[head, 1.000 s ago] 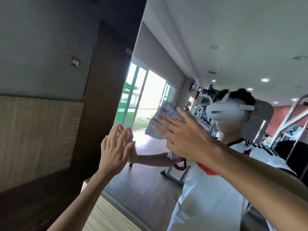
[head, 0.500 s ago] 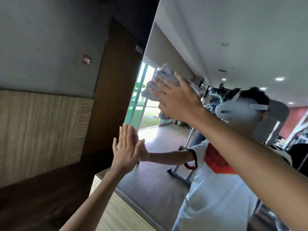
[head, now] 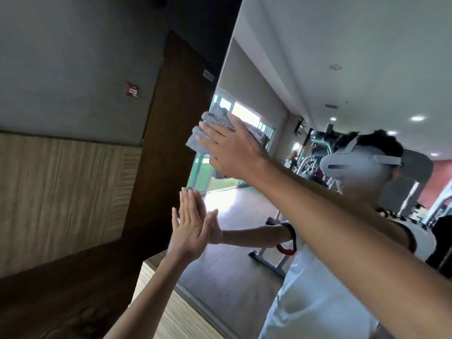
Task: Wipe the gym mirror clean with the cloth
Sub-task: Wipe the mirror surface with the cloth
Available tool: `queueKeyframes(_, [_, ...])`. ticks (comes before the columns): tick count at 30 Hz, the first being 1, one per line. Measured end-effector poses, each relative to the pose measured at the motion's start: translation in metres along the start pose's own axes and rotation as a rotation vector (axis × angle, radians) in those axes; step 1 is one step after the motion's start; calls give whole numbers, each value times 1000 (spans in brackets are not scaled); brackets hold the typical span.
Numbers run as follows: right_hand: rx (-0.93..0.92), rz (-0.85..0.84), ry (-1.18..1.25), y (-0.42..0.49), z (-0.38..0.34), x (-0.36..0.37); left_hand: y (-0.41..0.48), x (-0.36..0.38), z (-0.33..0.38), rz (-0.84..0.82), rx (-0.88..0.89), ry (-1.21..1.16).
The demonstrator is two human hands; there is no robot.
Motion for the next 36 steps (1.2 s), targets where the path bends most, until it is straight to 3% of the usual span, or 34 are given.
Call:
queueKeyframes(3, [89, -8, 60, 10, -44, 2, 1, -4, 1, -2, -3, 24])
queueKeyframes(7, [-144, -87, 45, 0, -101, 13, -3, 3, -5, -23, -26, 26])
queueKeyframes(11, [-247, -59, -6, -21, -80, 20, -6, 9, -9, -19, -105, -32])
queueKeyframes(14, [-114, 3, -4, -14, -40, 13, -5, 7, -7, -26, -105, -46])
queueKeyframes(17, [86, 12, 102, -3, -47, 9, -3, 7, -10, -42, -84, -27])
queueKeyframes(21, [44, -46, 146, -41, -109, 23, -7, 5, -28, -119, -41, 52])
queueKeyframes(25, [-54, -139, 154, -99, -109, 37, -26, 13, -39, -177, -43, 62])
queueKeyframes(29, [114, -50, 133, -80, -73, 31, -29, 16, -37, -177, -62, 81])
queueKeyframes(32, [204, -58, 156, -50, -87, 26, -29, 13, -40, -153, -72, 94])
queueKeyframes(36, [-110, -175, 97, -62, -136, 34, -29, 9, -45, -170, -76, 131])
Point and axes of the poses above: each hand's wrist, its own y-axis towards the middle knuckle, its own x-axis out of the palm, z = x × y, the point moved 2 cm from there along y, towards the middle knuckle, and after that the axes turned 8 degrees about -z, right-handed, at the moved point
